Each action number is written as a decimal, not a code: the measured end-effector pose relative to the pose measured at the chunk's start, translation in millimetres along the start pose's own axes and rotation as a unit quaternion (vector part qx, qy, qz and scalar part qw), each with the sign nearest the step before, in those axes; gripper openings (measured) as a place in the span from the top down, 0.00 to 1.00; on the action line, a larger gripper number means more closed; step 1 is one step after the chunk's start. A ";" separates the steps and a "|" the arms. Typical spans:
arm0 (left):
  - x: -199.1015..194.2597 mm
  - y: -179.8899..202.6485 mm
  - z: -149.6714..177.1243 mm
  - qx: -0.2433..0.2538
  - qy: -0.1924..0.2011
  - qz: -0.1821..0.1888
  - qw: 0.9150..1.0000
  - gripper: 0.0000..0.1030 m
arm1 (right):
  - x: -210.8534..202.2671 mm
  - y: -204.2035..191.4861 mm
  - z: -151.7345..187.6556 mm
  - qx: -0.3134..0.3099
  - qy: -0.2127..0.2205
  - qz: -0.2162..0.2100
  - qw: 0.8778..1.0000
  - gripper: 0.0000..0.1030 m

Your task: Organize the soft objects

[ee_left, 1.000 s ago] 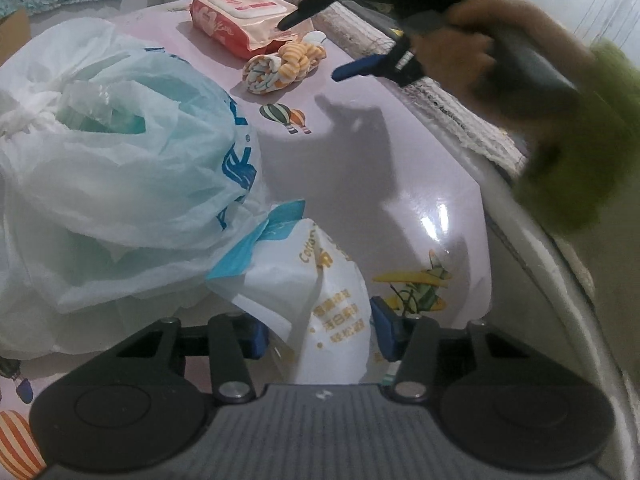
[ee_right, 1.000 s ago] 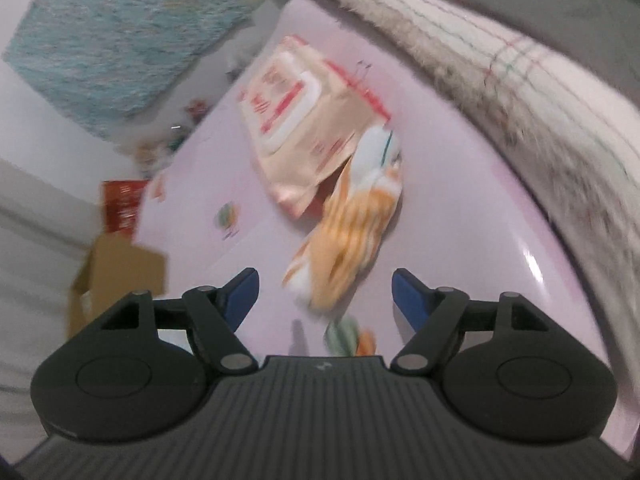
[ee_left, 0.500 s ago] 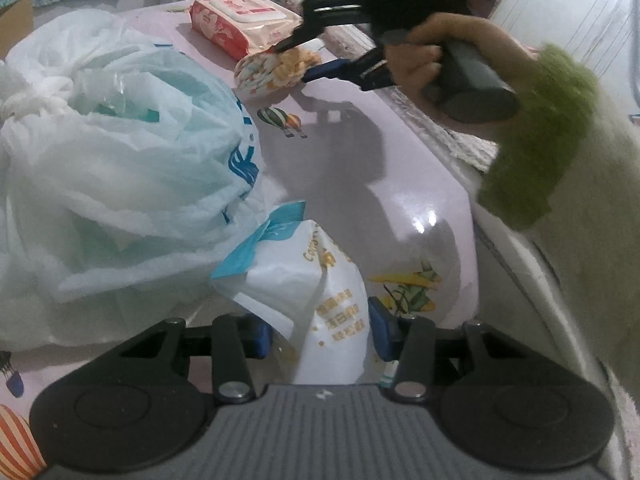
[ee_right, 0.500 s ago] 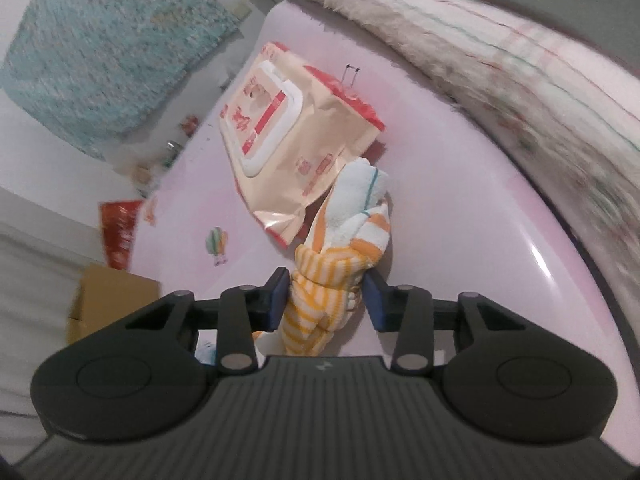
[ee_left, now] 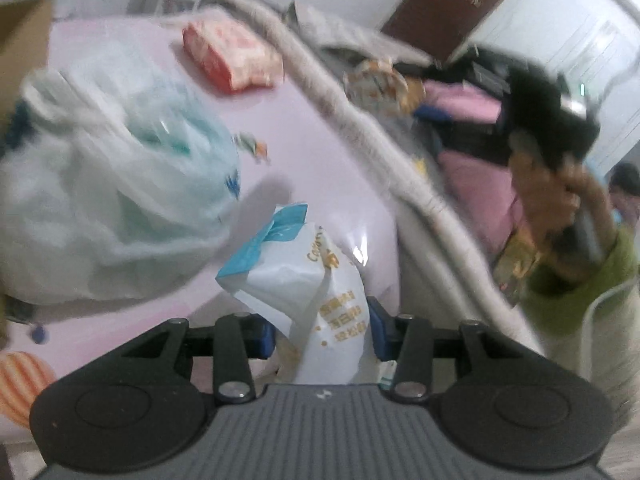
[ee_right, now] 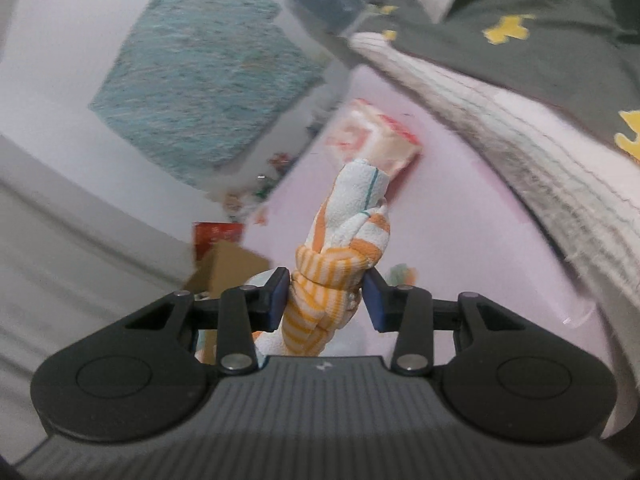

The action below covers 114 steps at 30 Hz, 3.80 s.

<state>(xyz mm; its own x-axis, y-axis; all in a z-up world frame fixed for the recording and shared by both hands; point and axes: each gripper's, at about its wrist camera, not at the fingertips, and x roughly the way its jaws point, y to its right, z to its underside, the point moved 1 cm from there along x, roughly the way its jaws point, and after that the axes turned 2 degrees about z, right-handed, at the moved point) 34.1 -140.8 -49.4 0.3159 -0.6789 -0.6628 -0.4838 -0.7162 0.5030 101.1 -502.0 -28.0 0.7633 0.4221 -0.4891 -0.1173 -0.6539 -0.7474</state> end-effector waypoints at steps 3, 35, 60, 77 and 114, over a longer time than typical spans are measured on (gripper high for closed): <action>-41.0 -7.5 -4.6 -0.017 0.035 0.005 0.999 0.57 | -11.2 -23.5 8.1 -0.015 0.000 -0.039 0.999 0.63; -213.8 -211.7 -30.2 -0.198 0.200 -0.325 0.903 0.57 | 214.2 -346.1 193.6 -0.535 -0.359 -0.101 0.758 0.62; -204.0 -240.2 -15.0 -0.245 0.160 -0.365 0.884 0.44 | 239.7 -360.9 246.2 -0.663 -0.484 -0.138 0.554 0.24; -258.6 -192.7 6.0 -0.254 0.284 -0.381 0.843 0.21 | 171.4 -336.3 176.7 -0.526 -0.327 -0.206 0.758 0.17; -287.3 -188.0 52.4 -0.268 0.295 -0.375 0.837 0.15 | 314.7 -356.7 233.1 -0.316 -0.369 -0.173 0.857 0.32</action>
<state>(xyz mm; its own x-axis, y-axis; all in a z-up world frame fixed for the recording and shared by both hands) -8.5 197.4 17.4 0.7916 0.1468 -0.5931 0.4174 -0.8389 0.3493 235.1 10.5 -20.2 0.0459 0.7884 -0.6135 0.5800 -0.5211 -0.6262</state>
